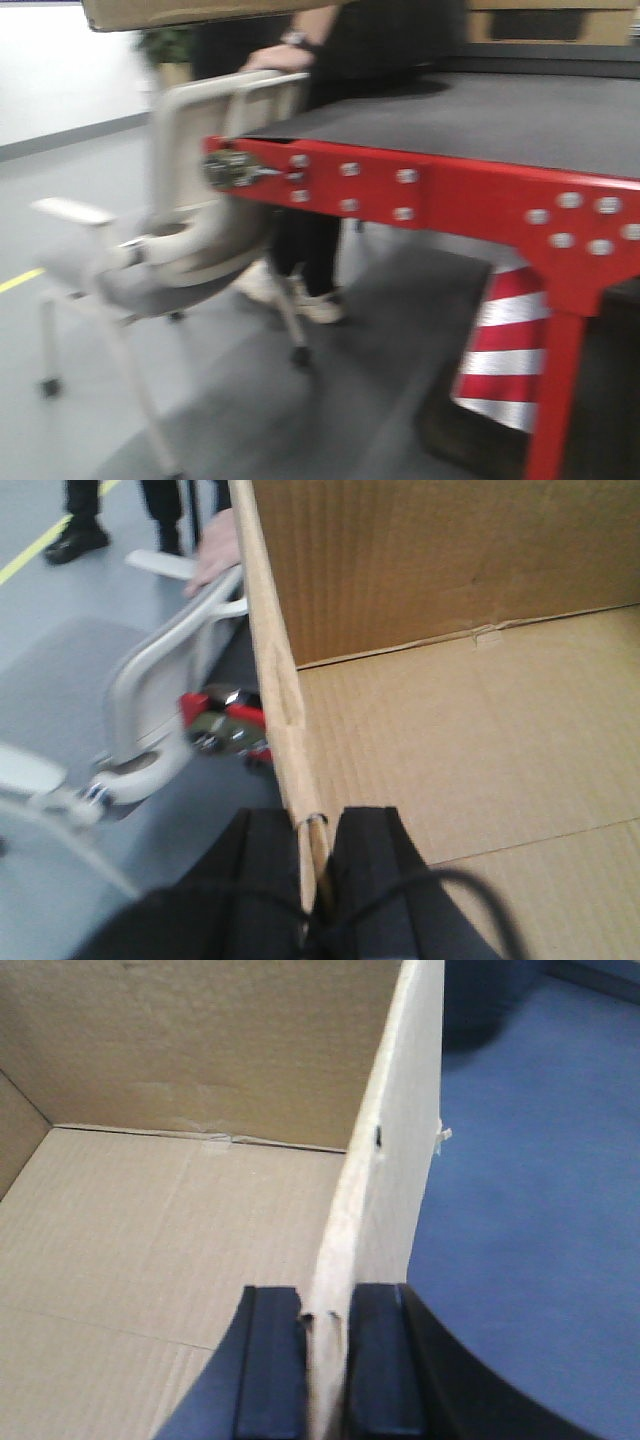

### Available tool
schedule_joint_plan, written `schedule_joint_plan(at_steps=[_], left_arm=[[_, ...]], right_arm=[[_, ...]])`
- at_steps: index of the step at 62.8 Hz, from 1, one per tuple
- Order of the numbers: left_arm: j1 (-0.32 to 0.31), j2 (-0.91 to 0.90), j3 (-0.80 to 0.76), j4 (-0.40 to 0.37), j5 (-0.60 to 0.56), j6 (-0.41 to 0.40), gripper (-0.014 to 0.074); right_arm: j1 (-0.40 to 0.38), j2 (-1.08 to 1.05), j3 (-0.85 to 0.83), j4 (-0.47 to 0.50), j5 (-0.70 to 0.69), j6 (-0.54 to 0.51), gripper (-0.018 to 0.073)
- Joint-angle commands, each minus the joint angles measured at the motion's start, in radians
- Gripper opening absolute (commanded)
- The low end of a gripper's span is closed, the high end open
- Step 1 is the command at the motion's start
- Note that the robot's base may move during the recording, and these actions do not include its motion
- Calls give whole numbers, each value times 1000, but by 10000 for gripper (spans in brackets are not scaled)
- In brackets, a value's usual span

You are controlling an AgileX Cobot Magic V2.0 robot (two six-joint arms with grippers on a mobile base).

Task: Grab carton from right shelf to conveyor
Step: 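Carry the carton with both grippers to the red conveyor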

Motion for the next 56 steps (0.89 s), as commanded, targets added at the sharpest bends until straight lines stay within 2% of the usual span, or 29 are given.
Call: schedule_joint_plan(at_steps=[1, 56], left_arm=[[-11, -6, -3, -23, -41, 6, -19], [-11, -6, -3, -23, -41, 6, -19]], right_arm=[[9, -16, -7, 76, -92, -7, -67], [9, -16, -7, 76, -92, -7, -67]])
